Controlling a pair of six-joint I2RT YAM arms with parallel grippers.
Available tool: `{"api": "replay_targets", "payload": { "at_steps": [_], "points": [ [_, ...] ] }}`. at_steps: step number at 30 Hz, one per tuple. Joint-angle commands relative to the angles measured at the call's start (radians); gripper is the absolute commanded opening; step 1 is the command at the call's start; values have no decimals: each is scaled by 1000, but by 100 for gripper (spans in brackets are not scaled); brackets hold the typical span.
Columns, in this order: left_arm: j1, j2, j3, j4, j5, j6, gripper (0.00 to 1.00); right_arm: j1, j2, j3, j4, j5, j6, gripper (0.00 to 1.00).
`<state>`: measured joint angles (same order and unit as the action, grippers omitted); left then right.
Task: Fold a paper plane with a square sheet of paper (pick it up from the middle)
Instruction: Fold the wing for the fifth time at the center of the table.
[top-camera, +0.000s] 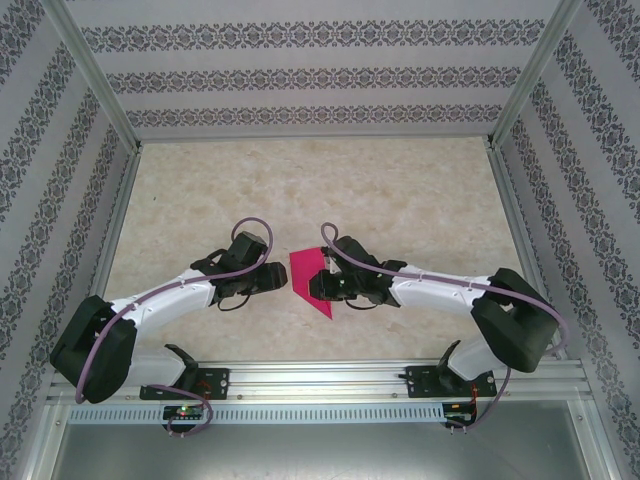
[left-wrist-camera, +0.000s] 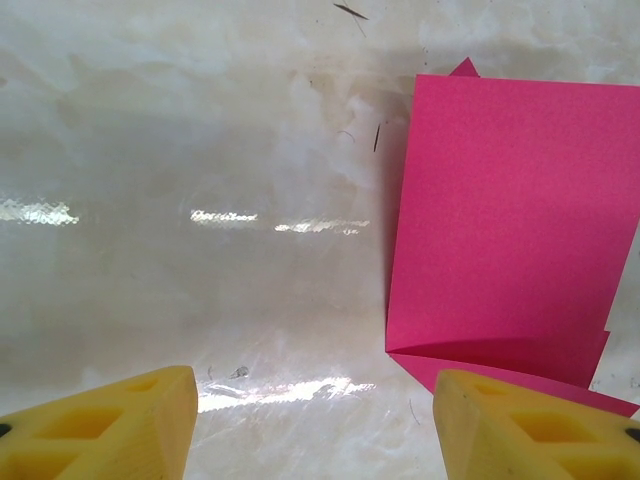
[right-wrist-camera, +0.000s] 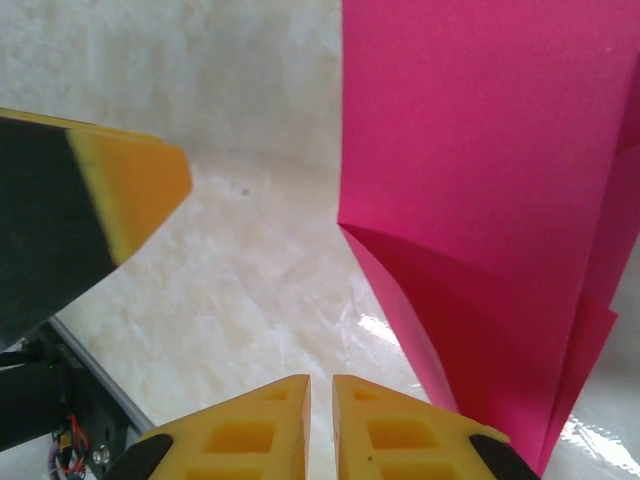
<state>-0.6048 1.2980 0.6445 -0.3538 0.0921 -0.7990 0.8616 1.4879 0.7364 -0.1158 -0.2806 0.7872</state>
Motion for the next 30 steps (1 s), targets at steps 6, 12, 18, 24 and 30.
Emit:
{"api": "replay_targets", "payload": {
  "at_steps": [6,12,18,24,30],
  "points": [
    [-6,17,30,7,40,4,65,-61,59,-41,103,3,12,15],
    [-6,36,36,37,83,13,65,-105,106,-110,212,-34,32,16],
    [-6,51,54,51,126,16,67,-137,145,-189,348,-68,75,16],
    [-8,95,78,93,200,-6,68,-145,161,-231,402,-68,98,17],
    [-13,164,92,156,269,-60,66,-148,176,-248,435,-72,102,18]
  ]
}}
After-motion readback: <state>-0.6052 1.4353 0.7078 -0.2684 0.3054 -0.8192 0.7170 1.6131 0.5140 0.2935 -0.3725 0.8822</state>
